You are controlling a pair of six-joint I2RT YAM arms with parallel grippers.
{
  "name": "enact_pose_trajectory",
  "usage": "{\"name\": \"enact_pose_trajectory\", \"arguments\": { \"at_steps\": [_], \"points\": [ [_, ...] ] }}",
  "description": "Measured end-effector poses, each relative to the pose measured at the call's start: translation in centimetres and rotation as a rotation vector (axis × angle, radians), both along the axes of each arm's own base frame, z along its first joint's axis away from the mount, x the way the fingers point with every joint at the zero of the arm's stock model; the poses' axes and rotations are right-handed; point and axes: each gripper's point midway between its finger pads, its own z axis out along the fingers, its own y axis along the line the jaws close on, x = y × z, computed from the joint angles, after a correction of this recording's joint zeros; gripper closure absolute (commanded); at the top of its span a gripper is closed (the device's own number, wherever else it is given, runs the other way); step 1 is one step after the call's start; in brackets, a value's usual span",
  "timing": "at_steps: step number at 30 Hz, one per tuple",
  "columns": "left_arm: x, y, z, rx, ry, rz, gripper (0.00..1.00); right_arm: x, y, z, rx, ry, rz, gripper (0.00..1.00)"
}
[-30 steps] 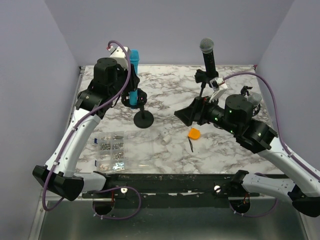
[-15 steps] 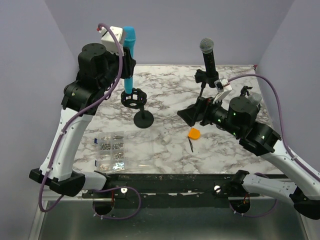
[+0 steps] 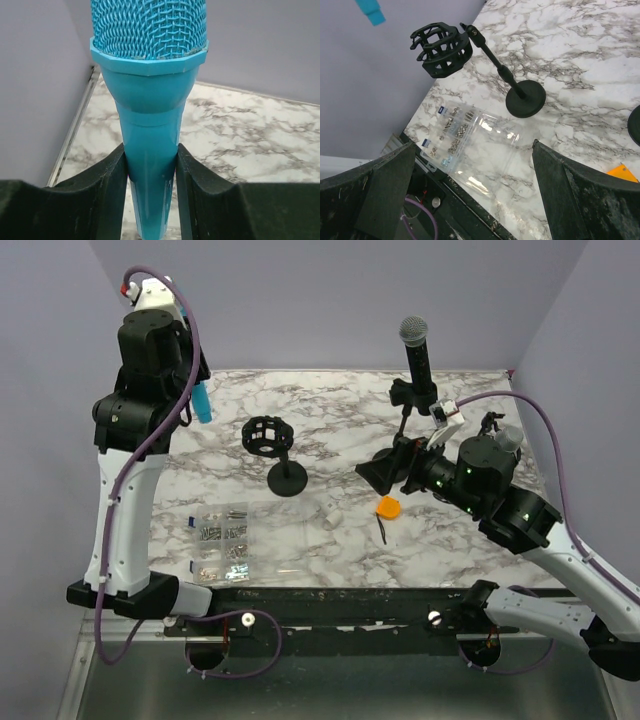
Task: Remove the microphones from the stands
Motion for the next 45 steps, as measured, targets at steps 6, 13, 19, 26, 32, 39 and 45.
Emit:
{"name": "enact_pose_trajectory", "arguments": {
  "at_steps": [6,13,19,26,32,39,45],
  "points": [
    [2.8,5.4,-9.6,-0.059,0.254,0.171,1.0,-0.1,-0.1,0.1,0.001,-0.002,0.0,0.0],
    [6.9,7.2,-19.5,-0.156,0.49,0.171,1.0,-0.3,-0.2,0.7,0.014,-0.013,0.003,0.0],
    [10.6,7.2,-28.2,-0.177,0.675,0.12,1.0,-0.4,-0.1,1.1,0.023,-0.012,0.012,0.0],
    [12.5,5.2,-33.2,-0.232,0.768,-0.011,1.0,0.2,0.8,0.8,0.015,0.012,0.017,0.0],
    [13.9,3.4,-37.2,-0.297,0.846,-0.096,1.0,0.7,1.6,0.1,-0.001,0.034,0.023,0.0],
    [13.0,1.2,-40.9,-0.316,0.972,-0.155,0.9,0.9,2.1,-0.4,0.0,0.061,0.026,0.0],
    [12.4,-0.7,-41.1,-0.299,0.999,-0.198,0.8,1.1,2.6,-1.0,-0.004,0.086,0.027,0.0]
  ]
}}
